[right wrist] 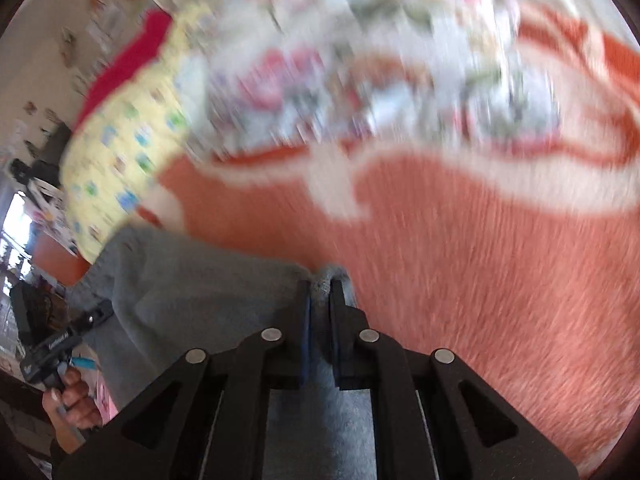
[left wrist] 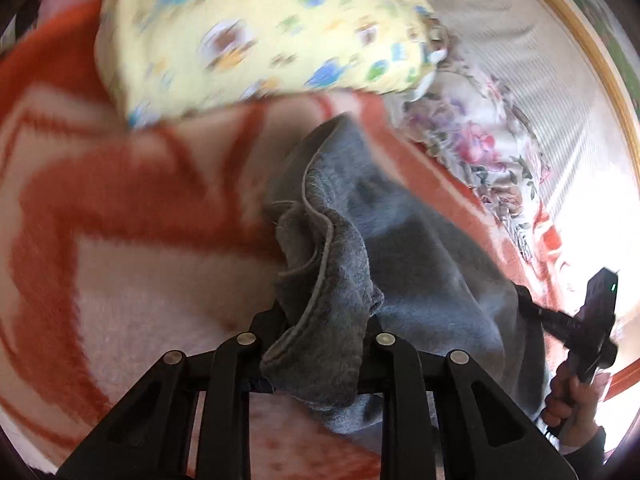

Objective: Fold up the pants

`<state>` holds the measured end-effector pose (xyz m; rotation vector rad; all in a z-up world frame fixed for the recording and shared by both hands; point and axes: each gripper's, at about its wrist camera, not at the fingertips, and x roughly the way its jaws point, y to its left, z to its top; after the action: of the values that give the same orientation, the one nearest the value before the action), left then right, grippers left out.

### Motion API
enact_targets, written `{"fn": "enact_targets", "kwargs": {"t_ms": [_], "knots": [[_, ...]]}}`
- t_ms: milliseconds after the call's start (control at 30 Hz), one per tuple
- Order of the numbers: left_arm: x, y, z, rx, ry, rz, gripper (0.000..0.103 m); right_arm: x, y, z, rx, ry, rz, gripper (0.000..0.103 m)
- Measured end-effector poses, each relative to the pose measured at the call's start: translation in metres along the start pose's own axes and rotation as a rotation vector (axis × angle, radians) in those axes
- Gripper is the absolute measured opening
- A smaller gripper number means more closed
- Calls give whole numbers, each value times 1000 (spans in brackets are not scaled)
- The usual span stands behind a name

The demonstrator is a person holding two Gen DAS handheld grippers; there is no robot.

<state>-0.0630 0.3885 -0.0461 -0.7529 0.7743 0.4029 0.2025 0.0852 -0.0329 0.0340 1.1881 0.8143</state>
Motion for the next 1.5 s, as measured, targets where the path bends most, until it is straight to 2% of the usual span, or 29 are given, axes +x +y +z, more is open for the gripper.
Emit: {"fn": "enact_targets", "kwargs": {"t_ms": [67,100,200,267,367,467,567,633,667,767,900,967,1033,1167,1267,1367,1500], "knots": [[-6,13,-4,-25,7,-49,34,-11,0,-10,-4,-35,-4,23],[-10,15,-6,-21,4,-52,37,-21,2,-13,-14,-66,-31,29],[-30,18,-8,39,-44,-3,48,-51,8,-23,-23,-149,-46,45],[-41,18,-7,70,-59,21,51,-67,16,-29,-33,-183,-39,46],[-49,19,-5,91,-69,36,52,-78,39,-45,-73,-186,33,46],[-48,15,0,118,-62,55,53,-75,69,-68,-137,-136,132,46],[-55,20,1,135,-64,74,60,-70,81,-93,-178,-94,128,46],[-59,25,0,124,-58,70,61,-69,70,-105,-152,-69,126,46],[-62,28,-1,117,-56,68,61,-63,56,-111,-113,-18,116,49],[-74,24,-6,108,-82,62,61,-54,24,-123,-25,37,15,49],[-98,4,-11,122,-147,62,62,-72,-3,-132,60,-8,50,49],[-109,-9,-13,131,-171,11,65,-84,-5,-137,47,-33,51,49],[-114,-26,-16,161,-167,-50,66,-91,-7,-141,47,-45,57,49],[-108,-62,-30,279,-124,-105,68,-102,-17,-152,54,-57,15,49],[-94,-80,-42,337,-80,-71,68,-103,-32,-162,79,-39,-23,49],[-89,-69,-44,284,-56,-41,68,-110,-38,-166,92,-43,9,49],[-90,-31,-46,110,-36,-58,68,-110,-14,-163,19,-52,38,49]]}}
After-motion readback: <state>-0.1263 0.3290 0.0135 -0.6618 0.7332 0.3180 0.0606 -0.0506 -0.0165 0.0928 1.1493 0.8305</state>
